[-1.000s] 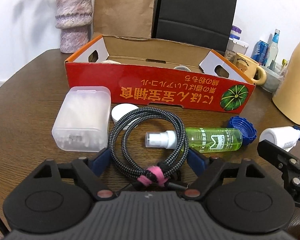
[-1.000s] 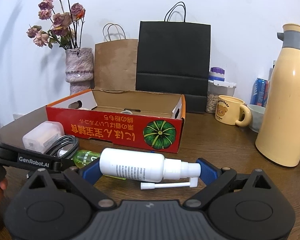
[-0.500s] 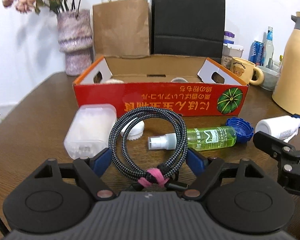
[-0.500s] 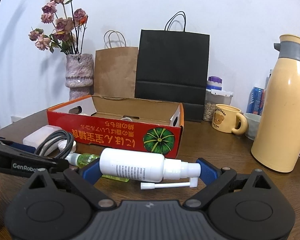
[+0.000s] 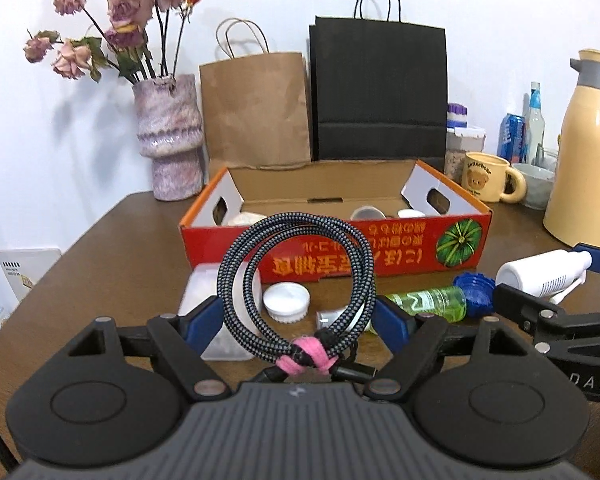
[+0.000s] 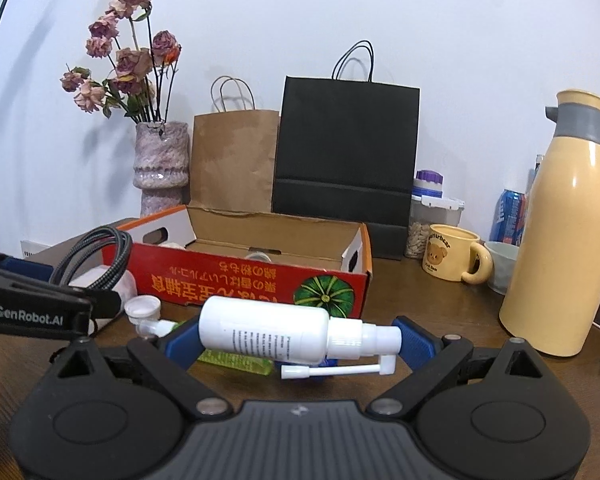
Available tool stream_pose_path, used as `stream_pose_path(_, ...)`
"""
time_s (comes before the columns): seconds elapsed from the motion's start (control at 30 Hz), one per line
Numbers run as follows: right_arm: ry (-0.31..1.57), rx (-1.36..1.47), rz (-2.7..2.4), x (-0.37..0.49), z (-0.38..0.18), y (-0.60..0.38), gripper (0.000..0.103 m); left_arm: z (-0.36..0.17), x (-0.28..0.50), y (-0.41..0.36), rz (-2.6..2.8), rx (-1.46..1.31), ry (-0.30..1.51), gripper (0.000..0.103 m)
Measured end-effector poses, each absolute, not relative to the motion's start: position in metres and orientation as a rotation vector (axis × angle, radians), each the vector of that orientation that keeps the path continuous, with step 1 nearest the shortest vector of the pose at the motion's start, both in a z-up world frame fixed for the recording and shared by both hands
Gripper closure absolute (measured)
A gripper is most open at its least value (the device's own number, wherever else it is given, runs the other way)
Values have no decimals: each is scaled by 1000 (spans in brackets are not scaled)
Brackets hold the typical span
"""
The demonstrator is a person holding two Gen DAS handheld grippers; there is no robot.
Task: Organize rigid objects
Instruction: 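Carry the braided cable and white spray bottle over the box with both tools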
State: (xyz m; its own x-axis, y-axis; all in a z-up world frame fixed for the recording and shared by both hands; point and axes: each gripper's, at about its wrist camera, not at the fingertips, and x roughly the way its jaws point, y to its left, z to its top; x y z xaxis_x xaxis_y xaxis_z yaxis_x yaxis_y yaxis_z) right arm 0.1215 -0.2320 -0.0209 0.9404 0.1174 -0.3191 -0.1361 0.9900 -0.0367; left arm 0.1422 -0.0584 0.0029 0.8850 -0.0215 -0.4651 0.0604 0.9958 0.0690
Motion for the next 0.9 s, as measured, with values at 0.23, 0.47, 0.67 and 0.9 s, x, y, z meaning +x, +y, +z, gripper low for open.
stream_pose_path(0.23,296,-68,146,126,-8,-218,5,18,146,-49,-24,91,459,22)
stream_pose_path(0.47,289,-77,155,134,2,-208,5,34,156,-44,-4,104,420,22)
stream_pose_path(0.67,270,-98,145,144,13,-200,5,44,169,-43,11,102,405,22)
stream_pose_path(0.9,262,-105,140,163,22,-194,5,51,186,-42,22,99,389,22)
